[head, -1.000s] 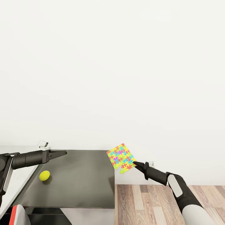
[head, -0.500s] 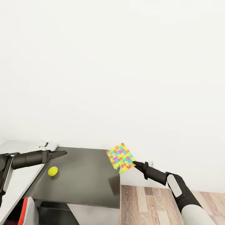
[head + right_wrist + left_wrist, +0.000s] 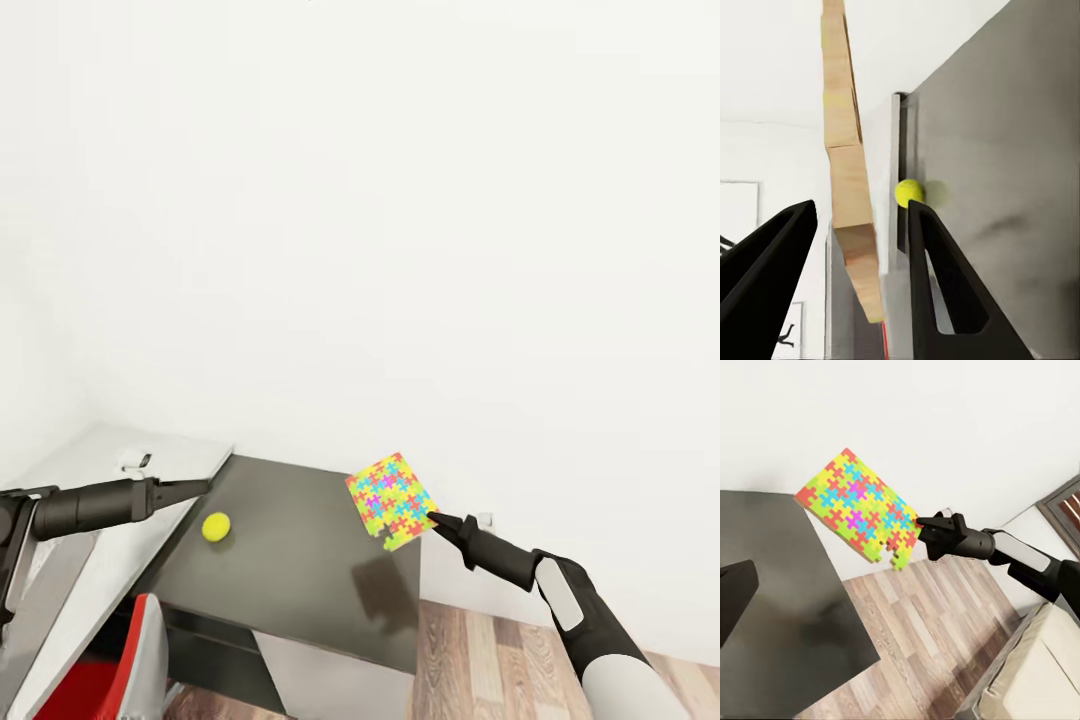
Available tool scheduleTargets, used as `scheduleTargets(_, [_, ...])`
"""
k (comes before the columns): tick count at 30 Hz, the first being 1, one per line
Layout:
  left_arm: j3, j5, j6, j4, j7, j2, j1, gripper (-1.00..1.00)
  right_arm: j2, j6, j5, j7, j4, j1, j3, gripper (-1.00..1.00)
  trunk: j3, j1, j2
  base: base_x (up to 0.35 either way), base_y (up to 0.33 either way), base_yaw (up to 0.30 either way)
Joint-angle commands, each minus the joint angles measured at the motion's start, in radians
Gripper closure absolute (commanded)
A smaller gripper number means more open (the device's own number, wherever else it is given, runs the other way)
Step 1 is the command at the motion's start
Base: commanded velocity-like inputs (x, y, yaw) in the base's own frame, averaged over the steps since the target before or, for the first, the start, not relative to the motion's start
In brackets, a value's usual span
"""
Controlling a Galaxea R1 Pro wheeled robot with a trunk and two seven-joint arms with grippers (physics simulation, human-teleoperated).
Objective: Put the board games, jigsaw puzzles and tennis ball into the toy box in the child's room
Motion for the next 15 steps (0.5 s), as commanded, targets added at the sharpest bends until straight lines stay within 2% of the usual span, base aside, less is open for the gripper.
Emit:
scheduleTargets(1, [0.001, -0.005, 0.011, -0.001, -0.006, 0.001, -0.001, -1.0, 0.0, 0.004, 0.001, 0.014, 0.0, -0.001, -0.002, 1.0, -0.002, 0.001, -0.002, 0.0, 0.0, 0.285])
scheduleTargets(3, [0.006, -0.005, 0.011, -0.001, -0.006, 0.005, -0.001, -1.0, 0.0, 0.003, 0.001, 0.033, 0.0, -0.001, -0.001, 1.0, -0.002, 0.001, -0.002, 0.0, 0.0, 0.285])
scheduleTargets(10, [0.09, -0.005, 0.011, -0.001, -0.006, 0.014, 0.0, -1.0, 0.0, 0.0, 0.002, 0.062, -0.001, 0.001, 0.002, 1.0, -0.002, 0.001, -0.002, 0.0, 0.0, 0.285])
scheduleTargets(13, [0.113, -0.005, 0.01, -0.001, -0.006, 0.038, 0.0, -1.0, 0.0, -0.001, 0.002, 0.065, -0.002, 0.001, 0.003, 1.0, -0.002, 0.001, -0.002, 0.0, 0.0, 0.285])
scheduleTargets(15, [0.132, -0.007, 0.01, -0.001, -0.006, 0.065, 0.002, -1.0, 0.0, -0.001, 0.002, 0.066, -0.017, 0.003, 0.004, 1.0, -0.002, 0.001, -0.002, 0.0, 0.0, 0.285])
